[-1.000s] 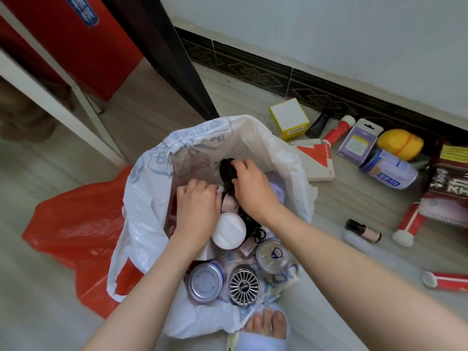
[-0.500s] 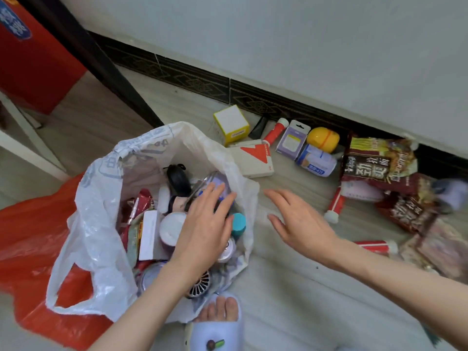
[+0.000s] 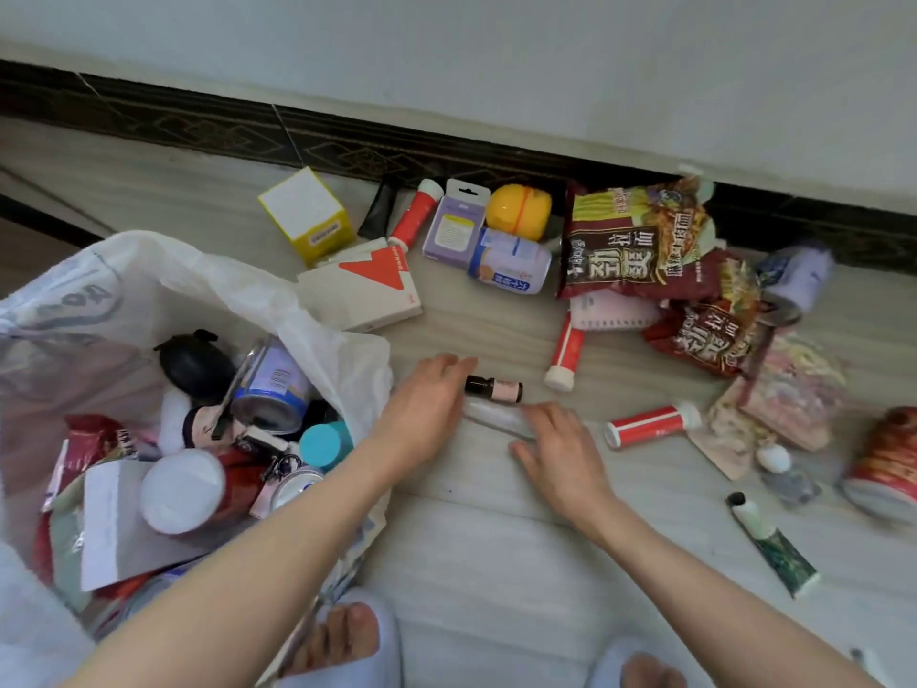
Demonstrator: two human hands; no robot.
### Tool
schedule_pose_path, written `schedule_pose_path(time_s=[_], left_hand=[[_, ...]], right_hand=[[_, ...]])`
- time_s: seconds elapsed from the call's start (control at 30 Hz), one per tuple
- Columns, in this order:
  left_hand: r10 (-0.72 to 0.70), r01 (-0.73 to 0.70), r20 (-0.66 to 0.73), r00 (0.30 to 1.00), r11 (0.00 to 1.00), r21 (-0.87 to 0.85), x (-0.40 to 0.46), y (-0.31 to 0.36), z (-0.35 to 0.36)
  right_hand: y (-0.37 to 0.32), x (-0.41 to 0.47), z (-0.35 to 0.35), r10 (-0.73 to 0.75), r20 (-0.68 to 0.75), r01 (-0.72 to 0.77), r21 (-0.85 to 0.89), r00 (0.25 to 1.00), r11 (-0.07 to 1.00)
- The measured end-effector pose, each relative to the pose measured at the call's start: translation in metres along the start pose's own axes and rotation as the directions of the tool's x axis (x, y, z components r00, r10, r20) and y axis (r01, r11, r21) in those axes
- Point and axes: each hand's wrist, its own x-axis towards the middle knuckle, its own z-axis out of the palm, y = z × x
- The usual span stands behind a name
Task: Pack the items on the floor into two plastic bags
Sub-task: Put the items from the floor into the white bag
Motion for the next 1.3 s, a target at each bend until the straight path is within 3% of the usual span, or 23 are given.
schedule_pose_path(time_s=[0.13, 0.23, 0.43, 0.57, 0.73, 0.83, 0.93, 1.03, 1.13, 1.3], left_hand=[[-0.034, 0.035, 0.09, 0.995, 0.999, -0.005, 0.017, 0.001, 0.01], [-0.046, 0.041, 0.079, 0.996, 0.998, 0.054, 0.02, 0.003, 0.012], [-0.014, 0.001, -0.12, 0.993, 0.995, -0.101, -0.008, 0.009, 0.002], [-0.059, 0.014, -0.25, 0.966, 0.984, -0.177, -0.056, 0.016, -0.03], [-0.042, 0.003, -0.424, 0.905, 0.996, -0.093, -0.129, 0.011, -0.093], [-0.144, 0.095, -0.554, 0.82, 0.989, -0.116, -0.163, -0.003, -0.125], [-0.288, 0.251, -0.595, 0.751, 0.957, -0.147, -0.186, -0.032, -0.14], [-0.383, 0.374, -0.591, 0.71, 0.916, -0.145, -0.193, -0.065, -0.142], [-0.357, 0.406, -0.585, 0.728, 0.912, -0.052, -0.187, -0.09, -0.14], [-0.291, 0.428, -0.573, 0.766, 0.896, 0.117, -0.169, -0.12, -0.138]], right_hand=[[0.006, 0.01, 0.007, -0.035, 0.0, 0.035, -0.112, 0.999, 0.993], [0.012, 0.005, 0.003, 0.002, -0.005, -0.002, -0.046, 1.0, 0.999], [0.009, -0.035, -0.014, 0.074, 0.012, -0.075, 0.256, 0.997, 0.964], [-0.015, -0.056, -0.032, 0.055, -0.031, -0.041, 0.339, 0.998, 0.94], [-0.07, -0.065, -0.062, -0.018, -0.065, 0.043, 0.407, 0.998, 0.912], [-0.109, -0.061, -0.081, -0.119, -0.1, 0.15, 0.418, 0.988, 0.896], [-0.147, -0.047, -0.101, -0.214, -0.142, 0.255, 0.423, 0.966, 0.87], [-0.185, -0.019, -0.108, -0.342, -0.125, 0.363, 0.375, 0.931, 0.853], [-0.219, 0.016, -0.097, -0.499, -0.077, 0.503, 0.215, 0.863, 0.837], [-0.255, 0.06, -0.051, -0.566, -0.064, 0.568, 0.004, 0.822, 0.823]])
